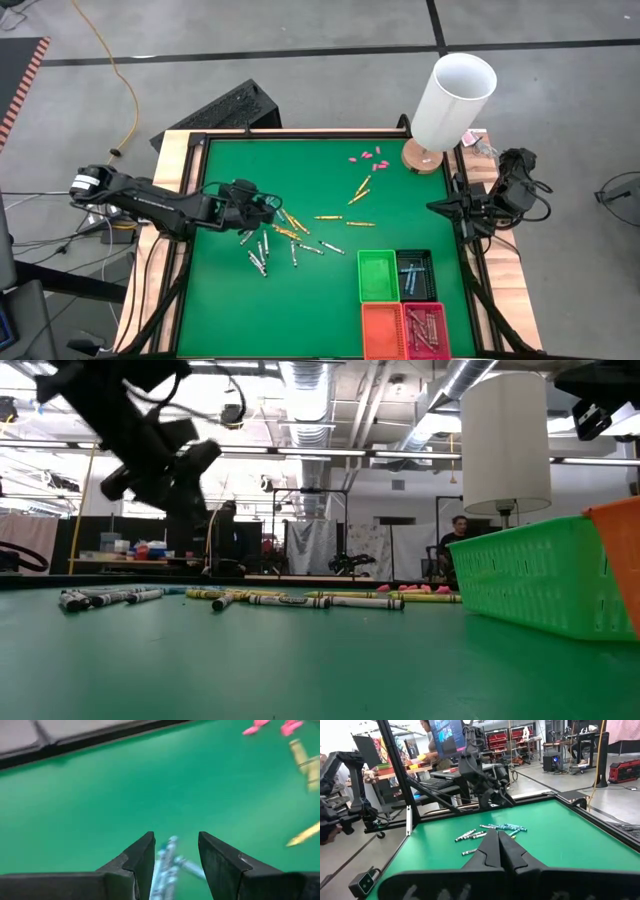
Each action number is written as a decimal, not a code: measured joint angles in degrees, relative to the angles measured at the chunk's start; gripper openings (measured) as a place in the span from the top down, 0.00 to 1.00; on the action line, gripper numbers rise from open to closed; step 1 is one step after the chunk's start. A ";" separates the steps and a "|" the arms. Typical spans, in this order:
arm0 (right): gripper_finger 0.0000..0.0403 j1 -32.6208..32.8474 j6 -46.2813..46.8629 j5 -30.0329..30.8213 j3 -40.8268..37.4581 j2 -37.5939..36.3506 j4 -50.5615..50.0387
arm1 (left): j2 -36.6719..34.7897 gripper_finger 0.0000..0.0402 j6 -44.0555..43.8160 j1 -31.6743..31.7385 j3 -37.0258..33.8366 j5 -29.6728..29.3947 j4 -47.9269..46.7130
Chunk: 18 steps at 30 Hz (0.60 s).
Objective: Sort crayons
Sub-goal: Put the blue crayon into the black bin
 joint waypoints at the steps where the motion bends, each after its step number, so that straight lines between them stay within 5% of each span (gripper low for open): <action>1: 1.00 0.00 0.00 0.00 0.00 -0.02 0.00 | 0.02 0.65 -1.02 0.18 -1.04 -0.05 -0.32; 8: 1.00 0.00 -0.04 -0.02 0.00 0.00 0.00 | 0.04 0.65 -5.76 2.73 -9.59 5.93 6.03; 18: 1.00 0.00 -0.04 -0.04 0.00 0.00 0.00 | 0.02 0.65 -2.61 4.95 -11.38 8.01 7.93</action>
